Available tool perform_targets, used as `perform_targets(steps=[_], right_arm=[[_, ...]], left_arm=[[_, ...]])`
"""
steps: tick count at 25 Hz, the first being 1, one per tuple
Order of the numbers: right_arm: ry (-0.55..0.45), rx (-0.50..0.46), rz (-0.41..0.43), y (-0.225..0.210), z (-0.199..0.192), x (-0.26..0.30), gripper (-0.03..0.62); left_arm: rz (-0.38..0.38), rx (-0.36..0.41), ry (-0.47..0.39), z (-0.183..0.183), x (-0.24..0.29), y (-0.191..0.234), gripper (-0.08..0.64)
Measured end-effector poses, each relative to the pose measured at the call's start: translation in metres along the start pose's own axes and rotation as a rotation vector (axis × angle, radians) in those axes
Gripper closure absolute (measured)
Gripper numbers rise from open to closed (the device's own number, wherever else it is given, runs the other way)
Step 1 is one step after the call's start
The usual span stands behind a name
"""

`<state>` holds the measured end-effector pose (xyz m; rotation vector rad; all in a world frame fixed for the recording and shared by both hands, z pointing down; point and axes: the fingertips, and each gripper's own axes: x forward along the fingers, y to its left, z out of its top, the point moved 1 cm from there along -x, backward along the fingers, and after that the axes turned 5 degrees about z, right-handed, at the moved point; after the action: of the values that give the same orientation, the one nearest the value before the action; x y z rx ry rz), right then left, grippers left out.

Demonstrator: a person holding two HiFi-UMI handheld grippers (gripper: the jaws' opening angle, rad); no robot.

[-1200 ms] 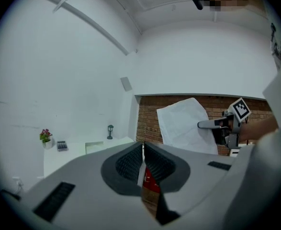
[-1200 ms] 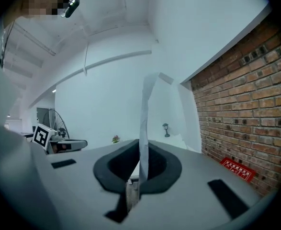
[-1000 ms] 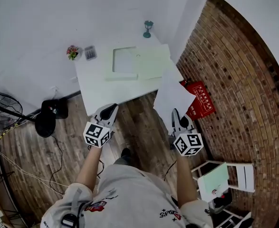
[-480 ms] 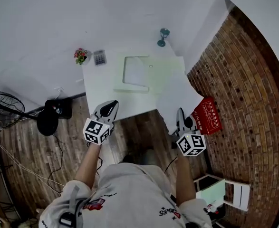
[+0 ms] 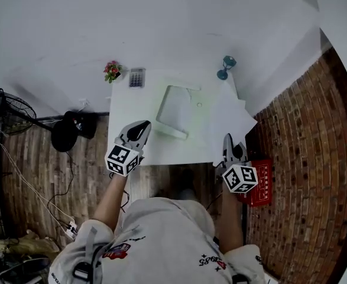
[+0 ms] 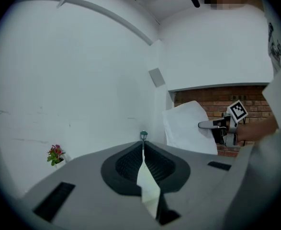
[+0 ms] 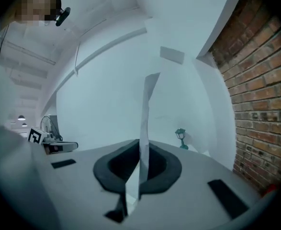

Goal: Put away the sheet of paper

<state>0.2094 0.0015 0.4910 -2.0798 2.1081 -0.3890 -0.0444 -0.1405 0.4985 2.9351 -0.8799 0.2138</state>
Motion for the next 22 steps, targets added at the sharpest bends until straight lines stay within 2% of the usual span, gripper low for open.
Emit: perform_targets(steps=[4, 10, 16, 22], right_arm=[[0.032, -0.012, 0.092, -0.047, 0.030, 0.047, 0.595], [0.081, -0.005, 0.177, -0.095, 0.041, 0.099, 0.595], [0.109, 0.016, 0.236, -0.098, 0.039, 0.134, 0.595], [0.135, 0.065, 0.269, -0.088, 0.030, 0.163, 0.597]], left_arm=[[0.092, -0.048, -0.039, 0.025, 0.045, 0.003, 0.535], [0.170, -0.050, -0.006, 0.024, 0.088, -0.001, 0.535], [0.214, -0.067, 0.010, 0.020, 0.104, 0.012, 0.535], [0.213, -0.081, 0.017, 0.018, 0.118, 0.032, 0.535]])
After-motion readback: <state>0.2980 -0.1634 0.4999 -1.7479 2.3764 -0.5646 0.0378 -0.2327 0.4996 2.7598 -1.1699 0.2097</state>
